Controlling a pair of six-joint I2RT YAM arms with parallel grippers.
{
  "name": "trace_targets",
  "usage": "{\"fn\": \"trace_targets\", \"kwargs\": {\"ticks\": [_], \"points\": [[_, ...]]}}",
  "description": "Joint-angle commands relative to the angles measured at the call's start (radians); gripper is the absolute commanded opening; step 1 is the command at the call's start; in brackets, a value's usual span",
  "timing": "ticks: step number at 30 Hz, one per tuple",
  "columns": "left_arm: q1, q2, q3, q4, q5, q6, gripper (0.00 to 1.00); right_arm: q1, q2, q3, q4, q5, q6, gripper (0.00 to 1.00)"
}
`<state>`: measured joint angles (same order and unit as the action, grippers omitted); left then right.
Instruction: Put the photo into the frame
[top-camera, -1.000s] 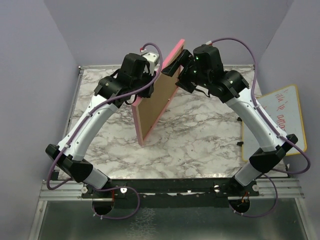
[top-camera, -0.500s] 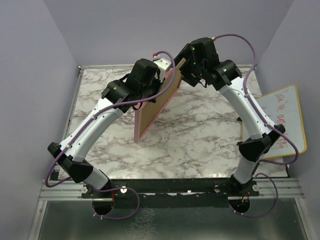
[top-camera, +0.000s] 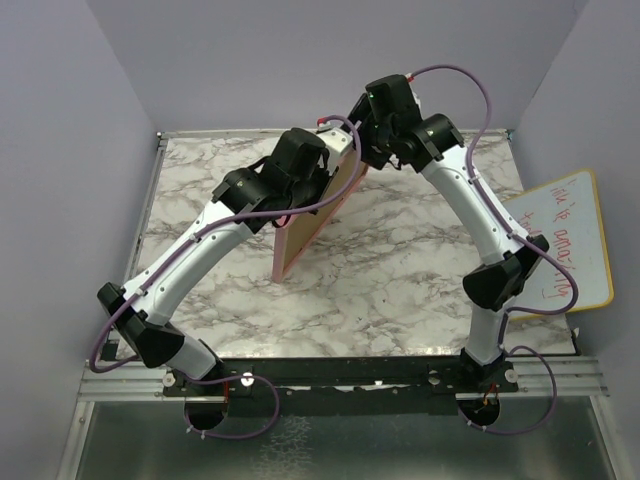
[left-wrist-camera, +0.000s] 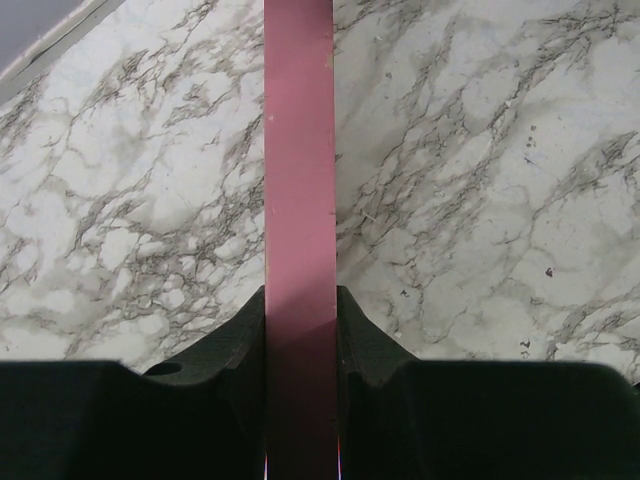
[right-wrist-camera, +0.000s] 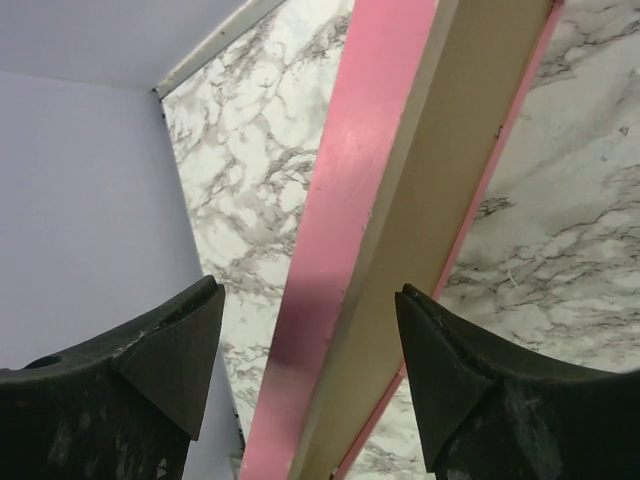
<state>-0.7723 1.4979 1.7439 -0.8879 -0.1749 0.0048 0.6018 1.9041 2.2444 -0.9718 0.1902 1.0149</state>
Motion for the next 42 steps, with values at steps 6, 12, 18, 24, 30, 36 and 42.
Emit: {"fn": "trace_targets", "kwargs": {"ticks": [6,12,18,24,30,36,42], "points": [[-0.010,-0.076,-0.026,0.087,0.114,-0.033,0.58,-0.021,-0.079,-0.082,-0.060,-0.004,-0.062,0.46],[-0.010,-0.159,-0.103,0.256,0.197,-0.085,0.98,-0.053,-0.150,-0.148,-0.034,-0.052,-0.076,0.39],[-0.009,-0.205,-0.154,0.426,0.306,-0.196,0.99,-0.132,-0.286,-0.350,0.083,-0.197,-0.084,0.32],[-0.006,-0.203,-0.215,0.521,0.214,-0.311,0.99,-0.224,-0.439,-0.589,0.201,-0.376,-0.116,0.29],[0.053,-0.140,-0.274,0.503,0.118,-0.444,0.99,-0.318,-0.551,-0.840,0.337,-0.543,-0.221,0.29],[0.226,-0.066,-0.393,0.448,0.172,-0.563,0.99,-0.428,-0.634,-1.091,0.491,-0.766,-0.352,0.29],[0.378,0.031,-0.500,0.430,0.206,-0.502,0.99,-0.484,-0.638,-1.265,0.659,-0.999,-0.426,0.32]]}}
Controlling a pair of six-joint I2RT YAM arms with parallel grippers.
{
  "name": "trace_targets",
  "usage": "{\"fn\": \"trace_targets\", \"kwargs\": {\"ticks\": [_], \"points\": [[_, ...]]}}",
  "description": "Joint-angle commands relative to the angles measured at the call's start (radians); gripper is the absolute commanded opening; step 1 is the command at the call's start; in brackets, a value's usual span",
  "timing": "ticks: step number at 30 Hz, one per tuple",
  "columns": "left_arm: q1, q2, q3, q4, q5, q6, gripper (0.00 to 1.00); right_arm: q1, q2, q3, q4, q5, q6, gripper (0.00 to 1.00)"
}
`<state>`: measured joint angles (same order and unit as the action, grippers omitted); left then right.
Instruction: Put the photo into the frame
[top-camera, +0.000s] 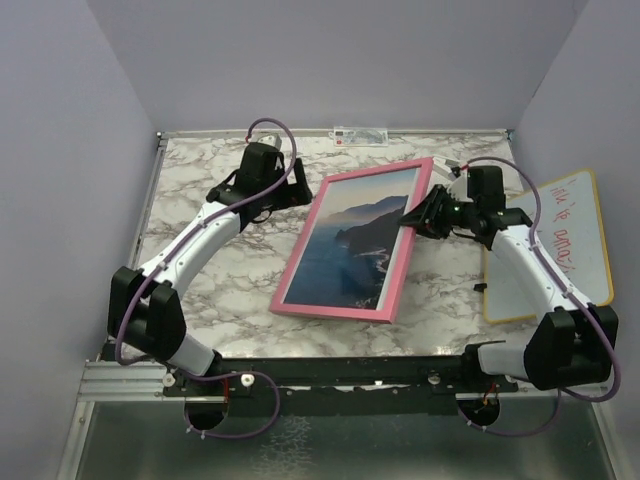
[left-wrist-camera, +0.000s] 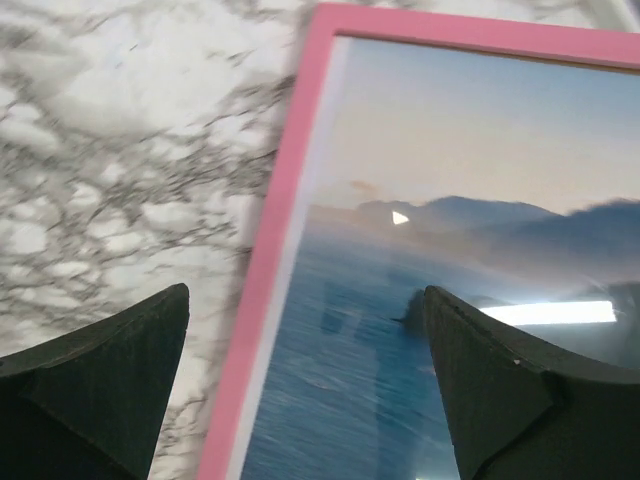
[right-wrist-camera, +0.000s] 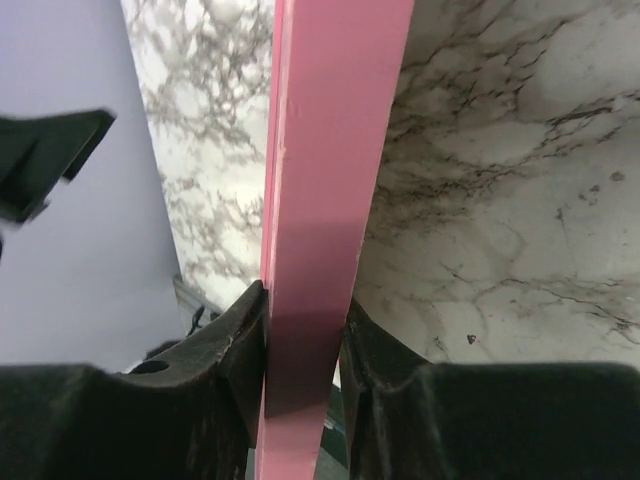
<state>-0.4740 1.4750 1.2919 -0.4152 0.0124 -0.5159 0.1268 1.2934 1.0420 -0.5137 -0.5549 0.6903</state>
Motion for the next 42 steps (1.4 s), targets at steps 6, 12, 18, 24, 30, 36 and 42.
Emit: {"fn": "trace_targets", "kwargs": {"ticks": [6,12,18,24,30,36,42], "points": [[0.203,0.186,0.003,-0.093,0.075,0.144,0.99,-0.008,0.069,-0.140,0.381,-0.359,-0.088,0.36],[0.272,0.292,0.025,-0.096,0.134,0.162,0.99,-0.009,0.206,-0.161,0.505,-0.375,-0.080,0.44],[0.298,0.354,0.027,-0.097,0.167,0.166,0.99,-0.009,0.355,-0.111,0.581,-0.376,-0.100,0.50],[0.320,0.377,0.001,-0.085,0.188,0.139,0.96,-0.009,0.462,-0.028,0.543,-0.329,-0.124,0.61],[0.329,0.393,-0.039,-0.044,0.231,0.094,0.95,-0.009,0.544,0.042,0.464,-0.250,-0.133,0.62],[0.337,0.374,-0.037,-0.050,0.206,0.094,0.95,-0.009,0.536,0.064,0.353,-0.028,-0.167,0.74],[0.337,0.311,-0.032,-0.085,0.161,0.090,0.98,-0.009,0.513,0.067,0.253,0.158,-0.178,0.77]]}}
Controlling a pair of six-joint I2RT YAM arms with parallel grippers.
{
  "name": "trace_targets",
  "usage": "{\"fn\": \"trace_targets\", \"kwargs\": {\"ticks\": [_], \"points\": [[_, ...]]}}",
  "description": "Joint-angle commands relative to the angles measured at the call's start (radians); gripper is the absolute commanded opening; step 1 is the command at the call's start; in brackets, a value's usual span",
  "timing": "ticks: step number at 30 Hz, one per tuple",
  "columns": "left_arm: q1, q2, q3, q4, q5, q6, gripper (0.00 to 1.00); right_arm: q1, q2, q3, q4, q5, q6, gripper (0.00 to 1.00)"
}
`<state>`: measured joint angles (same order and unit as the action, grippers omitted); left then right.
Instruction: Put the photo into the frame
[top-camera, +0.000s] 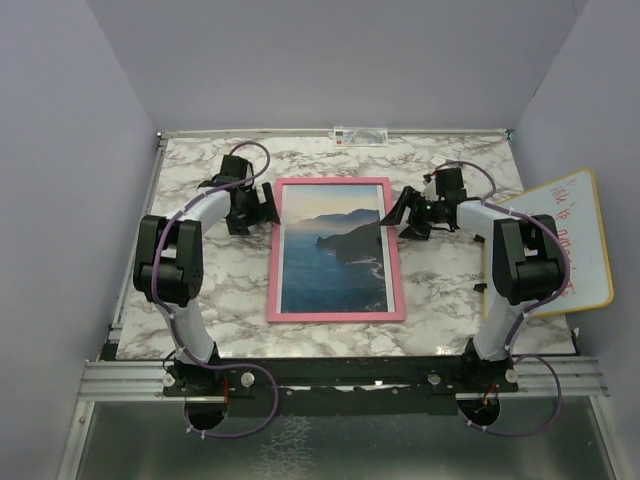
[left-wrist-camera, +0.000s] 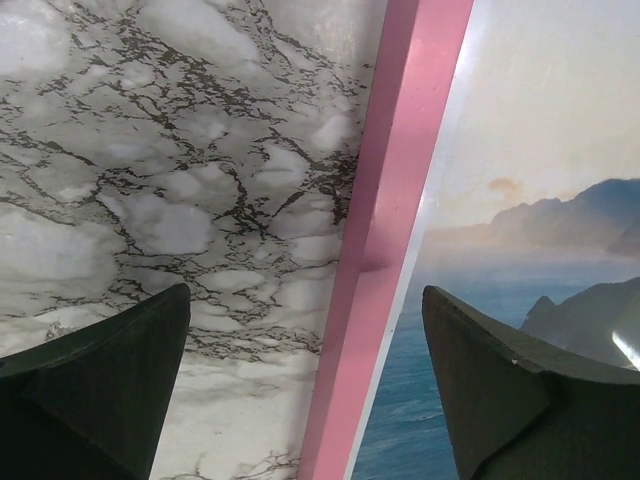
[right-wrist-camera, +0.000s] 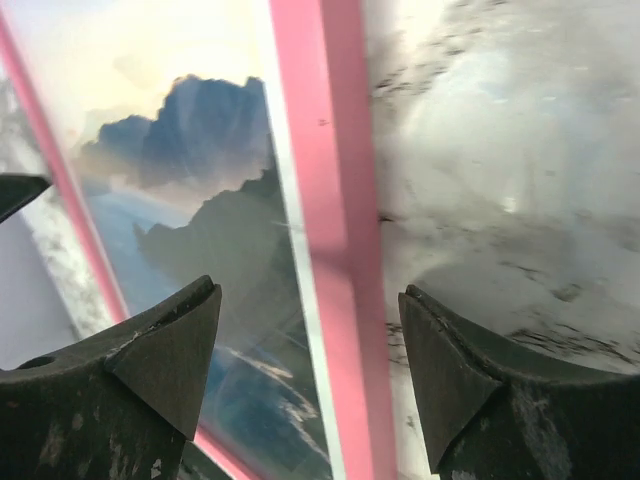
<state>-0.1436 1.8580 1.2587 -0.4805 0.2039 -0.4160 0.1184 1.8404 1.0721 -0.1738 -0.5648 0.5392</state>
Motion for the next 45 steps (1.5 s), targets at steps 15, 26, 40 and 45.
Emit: {"fn": "trace_targets", "kwargs": {"ticks": [15,26,40,45], "points": [[0.006,-0.525,-0.022,-0.080,-0.229,0.031,0.99,0.000,-0.663,-0.088,-0.322,0.789,0.037,0.77],[0.003,-0.915,-0.090,-0.163,-0.470,0.058,0.99,0.000,-1.163,-0.100,-0.550,1.133,0.135,0.74],[-0.009,-1.156,0.042,-0.275,-0.664,0.037,0.99,0.000,-1.354,0.092,-0.615,1.170,0.019,0.75],[-0.010,-1.225,0.052,-0.277,-0.689,0.047,0.99,0.000,-1.363,0.103,-0.620,1.159,0.024,0.75]]}}
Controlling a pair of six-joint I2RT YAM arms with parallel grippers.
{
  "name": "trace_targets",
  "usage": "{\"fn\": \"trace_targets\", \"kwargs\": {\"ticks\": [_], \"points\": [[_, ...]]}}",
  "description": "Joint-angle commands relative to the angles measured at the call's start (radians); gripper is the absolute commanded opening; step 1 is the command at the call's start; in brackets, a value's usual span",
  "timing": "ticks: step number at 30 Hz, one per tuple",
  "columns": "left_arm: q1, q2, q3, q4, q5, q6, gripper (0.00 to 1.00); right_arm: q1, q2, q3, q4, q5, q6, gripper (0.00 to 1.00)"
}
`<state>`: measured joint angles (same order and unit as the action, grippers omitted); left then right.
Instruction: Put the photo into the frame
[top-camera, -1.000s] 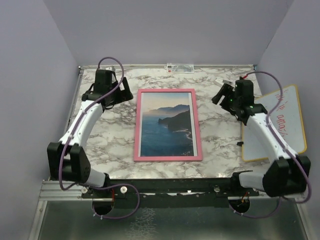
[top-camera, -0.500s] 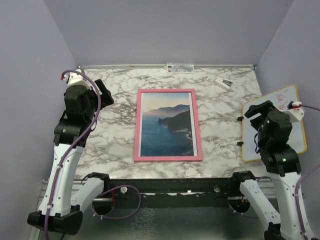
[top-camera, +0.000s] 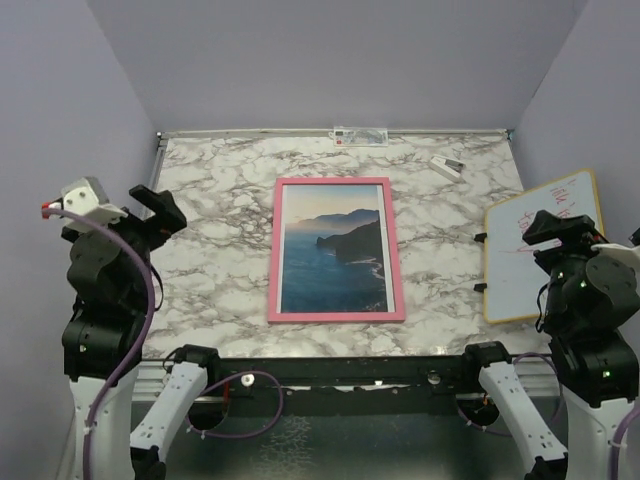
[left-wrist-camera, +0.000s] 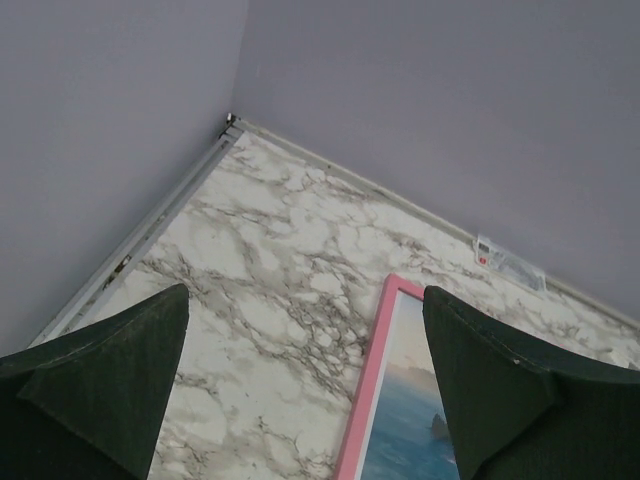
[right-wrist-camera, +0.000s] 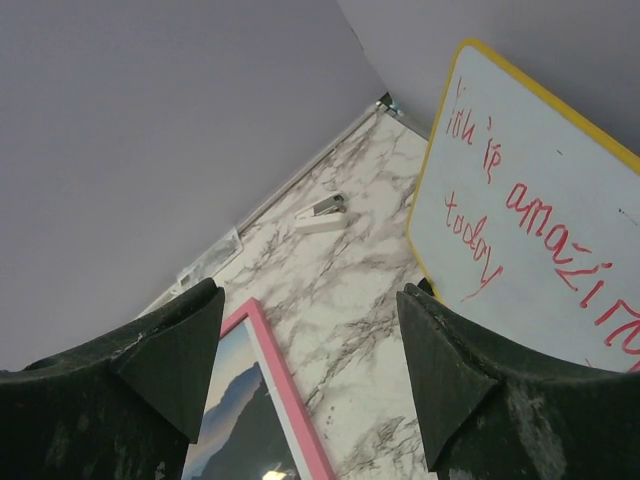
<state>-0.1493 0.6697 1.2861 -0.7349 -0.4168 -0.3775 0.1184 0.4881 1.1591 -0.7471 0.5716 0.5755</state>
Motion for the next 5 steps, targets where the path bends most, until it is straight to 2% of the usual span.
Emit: {"fn": "trace_targets", "kwargs": {"ticks": [1,5], "points": [[-0.003,-0.040,0.031,-0.023,-0.068,0.015,0.99,0.000,-0.011,0.015,-0.047,0.021,-0.011,0.75],[-0.004,-0.031,0.040,-0.037,-0.084,0.022,0.99,0.000,-0.012,0.004,-0.049,0.015,0.000,0.75]]}}
